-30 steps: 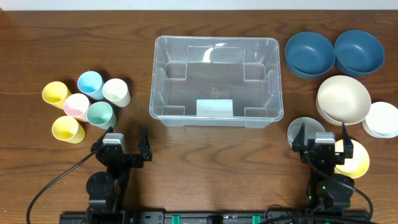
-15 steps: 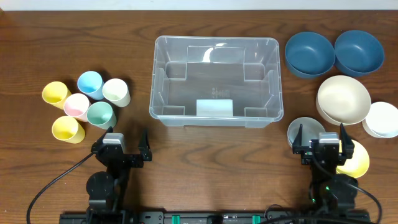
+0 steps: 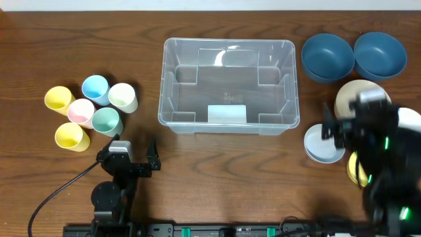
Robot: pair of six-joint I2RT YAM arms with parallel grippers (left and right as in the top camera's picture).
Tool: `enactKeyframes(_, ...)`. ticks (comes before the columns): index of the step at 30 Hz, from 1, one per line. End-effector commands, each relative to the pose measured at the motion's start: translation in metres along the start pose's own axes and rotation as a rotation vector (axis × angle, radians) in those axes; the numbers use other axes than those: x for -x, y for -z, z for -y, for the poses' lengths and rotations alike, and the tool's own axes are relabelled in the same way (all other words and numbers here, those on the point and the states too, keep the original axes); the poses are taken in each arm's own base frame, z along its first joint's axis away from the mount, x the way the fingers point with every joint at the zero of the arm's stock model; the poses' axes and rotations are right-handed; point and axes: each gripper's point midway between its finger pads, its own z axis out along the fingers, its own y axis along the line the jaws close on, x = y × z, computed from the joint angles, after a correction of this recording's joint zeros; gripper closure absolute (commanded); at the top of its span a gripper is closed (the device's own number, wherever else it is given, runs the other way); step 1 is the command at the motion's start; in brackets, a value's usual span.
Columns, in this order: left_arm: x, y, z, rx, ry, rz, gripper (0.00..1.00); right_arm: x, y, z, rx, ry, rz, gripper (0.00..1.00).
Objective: Pack container
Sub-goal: 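Move the right gripper to the cream bowl and grasp its rim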
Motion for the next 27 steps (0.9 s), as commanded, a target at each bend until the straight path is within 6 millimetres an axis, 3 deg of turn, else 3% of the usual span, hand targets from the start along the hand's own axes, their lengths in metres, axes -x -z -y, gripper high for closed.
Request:
enactKeyframes(1, -0.014, -0.001, -0.001, -0.002, -0.006, -0.041, 0.02, 0.033, -0.015, -0.02, 0.181, -0.033, -0.055, 0.01)
enactKeyframes(5, -0.014, -0.001, -0.001, -0.002, -0.006, -0.041, 0.02, 0.041, -0.036, -0.032, 0.296, -0.079, -0.165, 0.01)
enactKeyframes(11, -0.014, -0.001, -0.001, -0.002, -0.006, -0.041, 0.02, 0.022, -0.068, -0.03, 0.309, -0.115, -0.267, 0.01)
enactKeyframes(14, -0.014, -0.001, -0.001, -0.002, -0.006, -0.041, 0.02, 0.015, -0.082, -0.015, 0.277, -0.147, -0.291, 0.01)
enactKeyframes(18, -0.014, -0.001, -0.001, -0.002, -0.006, -0.041, 0.02, -0.004, -0.1, 0.02, 0.201, -0.259, -0.342, 0.01)
enactKeyframes(23, -0.013, -0.001, -0.001, -0.002, -0.006, -0.04, 0.02, -0.048, -0.126, 0.058, 0.146, -0.365, -0.453, 0.01)
enactKeyframes(27, -0.014, -0.001, -0.001, -0.002, -0.006, -0.041, 0.02, -0.085, -0.147, 0.065, 0.155, -0.425, -0.558, 0.01)
